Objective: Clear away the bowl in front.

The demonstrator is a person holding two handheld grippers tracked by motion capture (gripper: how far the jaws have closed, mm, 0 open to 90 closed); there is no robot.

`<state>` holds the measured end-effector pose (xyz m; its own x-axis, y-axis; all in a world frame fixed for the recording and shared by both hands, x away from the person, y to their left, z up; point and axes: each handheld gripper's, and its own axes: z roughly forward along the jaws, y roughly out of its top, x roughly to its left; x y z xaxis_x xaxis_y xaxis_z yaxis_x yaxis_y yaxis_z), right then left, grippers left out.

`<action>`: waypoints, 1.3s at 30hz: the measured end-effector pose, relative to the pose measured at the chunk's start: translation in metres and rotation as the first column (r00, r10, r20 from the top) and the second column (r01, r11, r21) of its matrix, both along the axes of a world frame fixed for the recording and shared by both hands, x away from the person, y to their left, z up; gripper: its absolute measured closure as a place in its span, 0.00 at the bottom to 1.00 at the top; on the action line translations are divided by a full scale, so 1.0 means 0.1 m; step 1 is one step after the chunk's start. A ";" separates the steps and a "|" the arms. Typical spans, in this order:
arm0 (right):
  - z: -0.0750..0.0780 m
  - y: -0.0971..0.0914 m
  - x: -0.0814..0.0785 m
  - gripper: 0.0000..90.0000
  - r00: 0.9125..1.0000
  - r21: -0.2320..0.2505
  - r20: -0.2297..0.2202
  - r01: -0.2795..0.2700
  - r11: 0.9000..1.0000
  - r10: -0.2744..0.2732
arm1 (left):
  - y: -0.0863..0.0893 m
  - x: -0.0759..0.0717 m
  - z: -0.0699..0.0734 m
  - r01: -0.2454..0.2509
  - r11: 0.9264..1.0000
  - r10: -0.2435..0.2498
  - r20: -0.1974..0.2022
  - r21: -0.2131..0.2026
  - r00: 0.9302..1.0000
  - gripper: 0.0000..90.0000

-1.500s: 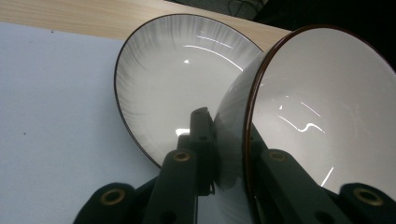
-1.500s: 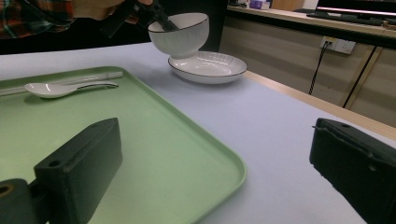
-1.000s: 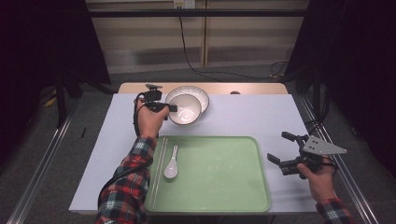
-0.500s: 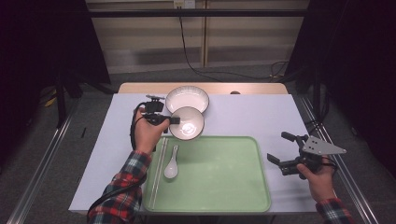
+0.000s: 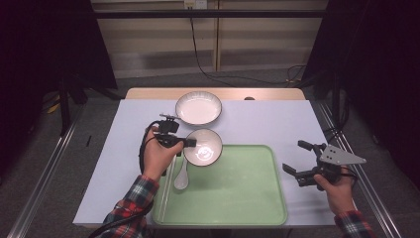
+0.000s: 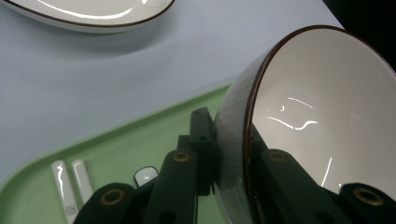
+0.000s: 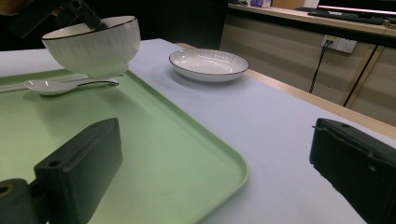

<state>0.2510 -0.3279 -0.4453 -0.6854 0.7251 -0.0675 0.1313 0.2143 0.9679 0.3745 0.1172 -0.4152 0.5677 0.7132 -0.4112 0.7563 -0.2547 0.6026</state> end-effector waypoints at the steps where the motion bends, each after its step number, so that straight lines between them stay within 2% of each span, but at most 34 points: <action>1: 0.00 0.00 0.00 0.02 1.000 0.002 -0.002 -0.002 1.000 0.002 | 0.00 -0.02 -0.01 0.004 1.000 -0.004 -0.001 0.001 1.000 0.91; 10: 0.00 0.00 0.00 0.02 1.000 -0.006 -0.006 -0.017 1.000 0.017 | -0.04 -0.22 -0.04 0.052 0.999 -0.052 -0.017 0.007 0.999 0.91; 15: 0.00 0.01 0.00 0.02 1.000 -0.003 0.000 -0.006 1.000 0.006 | -0.05 -0.31 -0.08 0.078 0.997 -0.078 -0.040 0.011 0.996 0.91; 16: 0.00 0.00 0.00 0.02 1.000 -0.004 -0.006 -0.020 1.000 0.020 | -0.07 -0.33 -0.09 0.070 0.998 -0.070 -0.044 0.005 0.997 0.91; 17: 0.00 0.01 0.00 0.02 1.000 -0.002 -0.007 -0.003 1.000 0.003 | -0.06 -0.34 -0.10 0.085 0.996 -0.084 -0.048 0.015 0.995 0.91; 23: -0.01 0.01 -0.01 0.02 1.000 -0.003 -0.006 -0.006 1.000 0.006 | -0.07 -0.43 -0.15 0.113 0.993 -0.110 -0.067 0.031 0.992 0.91; 24: -0.01 0.01 0.00 0.02 1.000 -0.004 -0.004 -0.007 1.000 0.007 | -0.08 -0.45 -0.15 0.101 0.995 -0.099 -0.072 0.024 0.993 0.90; 31: -0.01 0.01 0.01 0.02 1.000 -0.009 -0.009 -0.019 1.000 0.019 | -0.06 -0.54 -0.18 0.129 0.991 -0.125 -0.078 0.046 0.989 0.90; 33: -0.01 0.01 0.00 0.02 1.000 -0.010 -0.008 -0.019 1.000 0.019 | -0.07 -0.57 -0.19 0.122 0.992 -0.118 -0.081 0.044 0.990 0.90; 34: -0.01 0.02 0.00 0.02 1.000 -0.003 -0.010 -0.015 1.000 0.015 | -0.06 -0.57 -0.20 0.137 0.989 -0.133 -0.088 0.049 0.987 0.90; 36: 0.00 0.02 0.00 0.02 1.000 -0.005 -0.003 -0.005 1.000 0.004 | -0.06 -0.60 -0.21 0.121 0.992 -0.117 -0.089 0.042 0.989 0.90; 37: 0.00 0.02 0.00 0.02 1.000 -0.004 -0.003 -0.004 1.000 0.004 | -0.05 -0.60 -0.21 0.138 0.989 -0.133 -0.091 0.052 0.987 0.91; 39: -0.01 0.02 0.00 0.02 1.000 -0.005 -0.001 0.003 1.000 -0.003 | -0.06 -0.62 -0.21 0.137 0.989 -0.132 -0.094 0.049 0.987 0.90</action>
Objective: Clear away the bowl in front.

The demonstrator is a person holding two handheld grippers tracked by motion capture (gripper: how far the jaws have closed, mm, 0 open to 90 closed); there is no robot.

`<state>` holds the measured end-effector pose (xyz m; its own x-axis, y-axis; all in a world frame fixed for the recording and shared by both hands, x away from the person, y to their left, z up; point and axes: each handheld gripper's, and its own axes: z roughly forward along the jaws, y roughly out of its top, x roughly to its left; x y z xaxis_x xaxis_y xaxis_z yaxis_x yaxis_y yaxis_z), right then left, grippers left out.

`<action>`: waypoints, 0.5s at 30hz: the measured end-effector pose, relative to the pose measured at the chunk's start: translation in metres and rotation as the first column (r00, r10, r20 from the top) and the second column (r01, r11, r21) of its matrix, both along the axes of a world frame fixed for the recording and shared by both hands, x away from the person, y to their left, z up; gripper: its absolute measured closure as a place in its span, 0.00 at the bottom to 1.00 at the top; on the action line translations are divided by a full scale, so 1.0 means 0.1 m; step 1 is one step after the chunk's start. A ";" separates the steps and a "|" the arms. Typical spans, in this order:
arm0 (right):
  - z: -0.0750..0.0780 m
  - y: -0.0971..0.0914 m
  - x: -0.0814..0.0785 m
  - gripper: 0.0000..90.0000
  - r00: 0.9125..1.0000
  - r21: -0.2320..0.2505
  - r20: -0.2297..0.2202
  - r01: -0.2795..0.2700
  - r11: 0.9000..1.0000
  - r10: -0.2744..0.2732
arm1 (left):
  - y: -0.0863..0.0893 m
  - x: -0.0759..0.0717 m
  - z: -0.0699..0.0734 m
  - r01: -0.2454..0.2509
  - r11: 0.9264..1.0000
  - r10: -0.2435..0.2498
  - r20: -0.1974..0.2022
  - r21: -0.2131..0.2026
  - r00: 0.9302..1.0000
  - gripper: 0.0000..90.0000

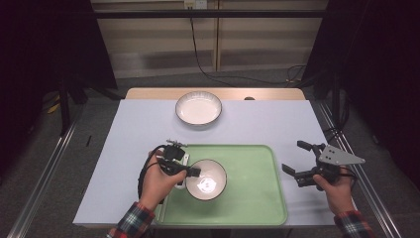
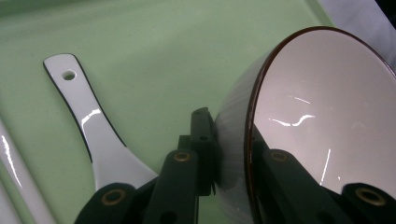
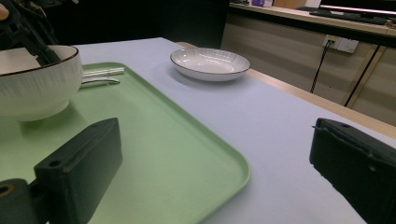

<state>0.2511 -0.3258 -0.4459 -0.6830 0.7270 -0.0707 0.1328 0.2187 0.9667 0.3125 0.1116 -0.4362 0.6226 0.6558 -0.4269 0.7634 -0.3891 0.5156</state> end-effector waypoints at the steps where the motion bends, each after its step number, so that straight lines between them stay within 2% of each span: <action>1: 0.00 0.00 0.00 0.02 1.000 0.001 -0.004 -0.005 1.000 0.005 | 0.00 -0.01 0.00 0.004 1.000 -0.004 -0.002 0.003 1.000 0.90; 4: 0.00 0.00 0.00 0.02 1.000 -0.002 -0.004 -0.004 1.000 0.004 | 0.00 -0.03 -0.02 0.018 1.000 -0.018 -0.011 0.015 1.000 0.91; 6: 0.00 0.00 0.00 0.02 1.000 0.000 -0.001 -0.001 1.000 0.001 | -0.02 -0.04 -0.04 0.009 1.000 -0.009 -0.019 0.013 1.000 0.90; 9: 0.00 0.00 0.00 0.02 1.000 0.001 -0.001 -0.001 1.000 0.001 | -0.01 -0.05 -0.06 0.032 0.999 -0.031 -0.024 0.031 0.999 0.91; 11: 0.00 0.00 0.00 0.02 1.000 0.000 -0.011 -0.019 1.000 0.019 | -0.01 -0.06 -0.07 0.033 0.999 -0.032 -0.023 0.042 0.999 0.90; 14: 0.00 0.00 0.00 0.02 1.000 -0.011 -0.003 -0.017 1.000 0.017 | -0.01 -0.08 -0.08 0.029 0.999 -0.028 -0.031 0.042 0.999 0.90; 15: 0.00 0.00 0.00 0.02 1.000 -0.005 -0.008 -0.020 1.000 0.020 | 0.01 -0.08 -0.09 0.044 0.998 -0.042 -0.028 0.048 0.999 0.90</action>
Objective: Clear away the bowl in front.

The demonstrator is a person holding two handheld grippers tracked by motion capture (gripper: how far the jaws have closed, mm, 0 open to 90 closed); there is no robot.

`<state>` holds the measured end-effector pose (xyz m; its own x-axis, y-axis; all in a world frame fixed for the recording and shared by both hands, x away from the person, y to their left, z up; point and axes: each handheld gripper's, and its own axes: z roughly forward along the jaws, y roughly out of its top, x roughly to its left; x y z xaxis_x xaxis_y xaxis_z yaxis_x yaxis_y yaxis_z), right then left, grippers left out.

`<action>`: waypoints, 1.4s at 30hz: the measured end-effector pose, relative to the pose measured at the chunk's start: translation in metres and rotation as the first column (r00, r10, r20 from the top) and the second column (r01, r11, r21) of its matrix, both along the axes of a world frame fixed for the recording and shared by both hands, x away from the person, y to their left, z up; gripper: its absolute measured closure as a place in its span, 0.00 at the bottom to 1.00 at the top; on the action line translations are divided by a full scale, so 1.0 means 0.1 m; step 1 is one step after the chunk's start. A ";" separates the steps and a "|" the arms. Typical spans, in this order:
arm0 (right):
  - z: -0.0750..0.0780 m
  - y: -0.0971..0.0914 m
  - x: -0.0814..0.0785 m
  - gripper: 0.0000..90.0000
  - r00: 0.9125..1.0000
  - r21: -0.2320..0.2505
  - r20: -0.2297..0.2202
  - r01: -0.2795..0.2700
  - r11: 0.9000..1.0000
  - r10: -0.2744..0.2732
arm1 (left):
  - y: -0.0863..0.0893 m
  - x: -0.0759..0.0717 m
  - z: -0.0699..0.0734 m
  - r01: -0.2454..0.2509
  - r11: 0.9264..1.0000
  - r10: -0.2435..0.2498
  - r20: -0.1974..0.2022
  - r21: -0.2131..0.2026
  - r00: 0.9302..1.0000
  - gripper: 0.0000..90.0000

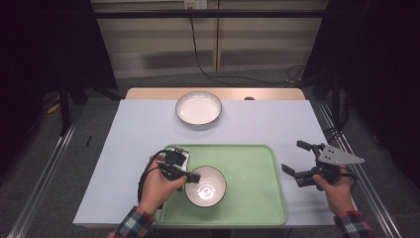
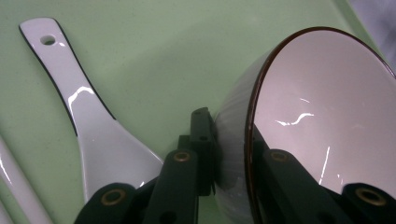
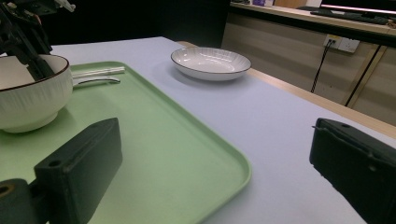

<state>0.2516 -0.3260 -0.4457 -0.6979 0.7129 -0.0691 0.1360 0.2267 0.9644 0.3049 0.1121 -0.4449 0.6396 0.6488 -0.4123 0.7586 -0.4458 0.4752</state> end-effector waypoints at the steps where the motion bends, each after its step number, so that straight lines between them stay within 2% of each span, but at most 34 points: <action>1: 0.00 0.00 0.00 0.02 1.000 -0.002 0.001 0.000 1.000 0.000 | 0.00 0.00 0.00 0.002 1.000 -0.002 -0.004 0.000 1.000 0.90; 4: 0.00 0.01 0.00 0.02 1.000 -0.007 0.005 0.009 1.000 -0.009 | -0.01 -0.03 -0.01 0.002 1.000 -0.002 -0.018 -0.003 1.000 0.90; 5: 0.00 0.01 0.01 0.02 1.000 -0.004 0.002 -0.003 1.000 0.003 | -0.01 -0.03 -0.02 0.000 1.000 0.000 -0.020 -0.011 1.000 0.90; 7: 0.00 0.01 0.00 0.02 1.000 0.000 0.003 0.002 1.000 -0.002 | -0.01 -0.03 -0.03 0.012 1.000 -0.012 -0.020 -0.007 1.000 0.90; 12: -0.01 0.02 0.01 0.02 1.000 -0.014 0.003 -0.008 1.000 0.008 | 0.00 -0.05 -0.03 0.002 1.000 -0.003 -0.010 -0.012 1.000 0.90; 15: -0.01 0.03 0.02 0.02 1.000 -0.010 0.001 -0.001 1.000 0.001 | 0.01 -0.06 -0.03 0.023 1.000 -0.023 -0.010 -0.001 1.000 0.90; 23: 0.00 0.03 0.02 0.02 1.000 -0.019 0.003 -0.004 1.000 0.004 | 0.02 -0.12 -0.04 0.011 1.000 -0.011 -0.011 -0.012 1.000 0.90; 24: 0.00 0.03 0.02 0.02 1.000 -0.020 0.002 -0.006 1.000 0.006 | 0.02 -0.14 -0.04 -0.003 1.000 0.002 -0.015 -0.022 1.000 0.90; 25: 0.00 0.04 0.02 0.02 1.000 -0.019 0.002 -0.007 1.000 0.007 | 0.03 -0.14 -0.04 0.014 1.000 -0.014 -0.018 -0.015 1.000 0.90; 27: 0.00 0.04 0.02 0.02 1.000 -0.019 0.001 -0.007 1.000 0.007 | 0.03 -0.16 -0.04 0.001 1.000 -0.001 -0.017 -0.022 1.000 0.90; 28: 0.00 0.04 0.02 0.02 1.000 -0.013 -0.003 -0.006 1.000 0.006 | 0.05 -0.15 -0.04 0.022 1.000 -0.022 -0.014 -0.011 1.000 0.90; 36: 0.01 0.05 0.02 0.02 1.000 -0.020 0.002 -0.008 1.000 0.008 | 0.03 -0.16 -0.04 0.009 0.999 -0.009 -0.016 -0.032 1.000 0.89; 39: 0.00 0.05 0.02 0.02 1.000 -0.021 0.002 -0.006 1.000 0.006 | 0.01 -0.16 -0.04 0.018 1.000 -0.018 -0.007 -0.022 1.000 0.89; 42: 0.00 0.05 0.02 0.02 1.000 -0.025 0.002 -0.005 1.000 0.006 | 0.00 -0.15 -0.05 0.005 1.000 -0.005 -0.008 -0.029 1.000 0.89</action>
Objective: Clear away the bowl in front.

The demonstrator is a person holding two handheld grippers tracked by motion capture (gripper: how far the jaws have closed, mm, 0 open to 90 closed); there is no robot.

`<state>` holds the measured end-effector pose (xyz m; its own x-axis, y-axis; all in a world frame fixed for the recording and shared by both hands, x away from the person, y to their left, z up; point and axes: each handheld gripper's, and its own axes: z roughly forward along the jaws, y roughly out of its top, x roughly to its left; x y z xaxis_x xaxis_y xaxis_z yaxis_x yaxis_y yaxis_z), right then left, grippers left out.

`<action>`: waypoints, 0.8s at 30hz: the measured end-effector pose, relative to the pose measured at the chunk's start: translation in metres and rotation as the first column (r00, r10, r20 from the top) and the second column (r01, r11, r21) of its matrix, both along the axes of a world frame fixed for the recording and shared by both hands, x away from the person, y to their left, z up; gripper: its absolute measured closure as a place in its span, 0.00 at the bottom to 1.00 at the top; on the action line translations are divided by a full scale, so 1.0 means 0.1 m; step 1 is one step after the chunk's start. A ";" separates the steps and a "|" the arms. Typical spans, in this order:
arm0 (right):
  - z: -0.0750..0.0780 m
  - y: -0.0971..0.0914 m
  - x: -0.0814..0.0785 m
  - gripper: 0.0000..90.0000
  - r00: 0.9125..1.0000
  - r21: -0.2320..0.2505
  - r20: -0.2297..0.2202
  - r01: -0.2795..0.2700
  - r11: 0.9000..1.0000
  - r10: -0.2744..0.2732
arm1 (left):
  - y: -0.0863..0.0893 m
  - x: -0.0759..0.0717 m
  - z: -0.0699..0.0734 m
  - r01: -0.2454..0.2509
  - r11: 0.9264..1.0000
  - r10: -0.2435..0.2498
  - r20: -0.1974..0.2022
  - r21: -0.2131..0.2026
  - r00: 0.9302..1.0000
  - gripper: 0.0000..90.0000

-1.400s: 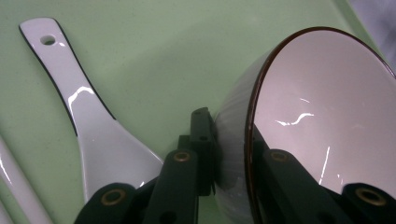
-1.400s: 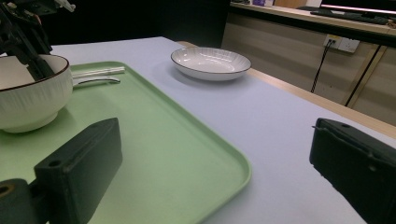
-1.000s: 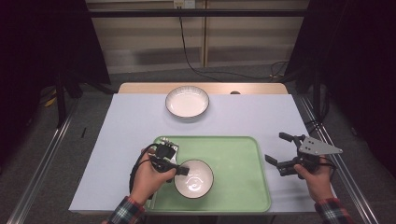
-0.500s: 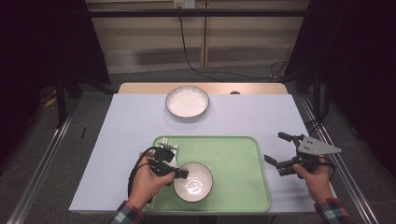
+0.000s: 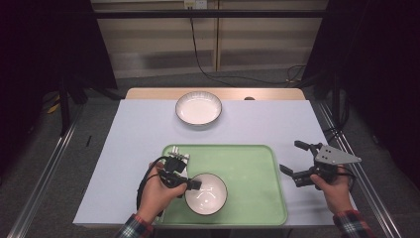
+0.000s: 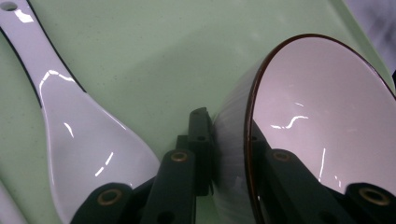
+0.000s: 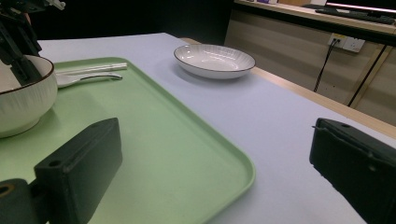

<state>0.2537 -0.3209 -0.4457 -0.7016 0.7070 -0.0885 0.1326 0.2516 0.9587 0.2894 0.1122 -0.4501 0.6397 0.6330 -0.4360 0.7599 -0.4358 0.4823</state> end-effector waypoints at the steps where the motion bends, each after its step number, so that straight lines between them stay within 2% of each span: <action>1: 0.00 0.00 0.00 0.02 1.000 -0.002 0.000 -0.005 1.000 0.005 | 0.00 0.00 -0.01 -0.004 1.000 0.004 0.001 -0.002 1.000 0.89; 4: 0.00 0.00 0.00 0.02 1.000 0.000 -0.003 -0.003 1.000 0.003 | 0.01 -0.01 0.00 0.005 1.000 -0.005 0.005 0.008 1.000 0.88; 15: -0.01 0.01 0.01 0.02 1.000 0.004 -0.009 -0.011 1.000 0.011 | 0.07 -0.06 0.02 -0.016 1.000 0.016 0.010 0.001 1.000 0.90; 16: -0.01 0.01 0.01 0.02 1.000 0.005 -0.008 -0.009 1.000 0.009 | 0.09 -0.05 0.02 0.003 1.000 -0.003 0.012 0.011 1.000 0.90; 24: -0.01 0.02 0.01 0.02 1.000 0.005 -0.007 -0.003 1.000 0.003 | 0.12 -0.08 0.05 0.001 1.000 -0.001 0.012 -0.005 1.000 0.88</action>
<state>0.2545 -0.3190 -0.4468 -0.7046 0.7050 -0.0802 0.1385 0.2475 0.9589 0.2815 0.1237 -0.4453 0.6454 0.6304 -0.4313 0.7537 -0.4338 0.4937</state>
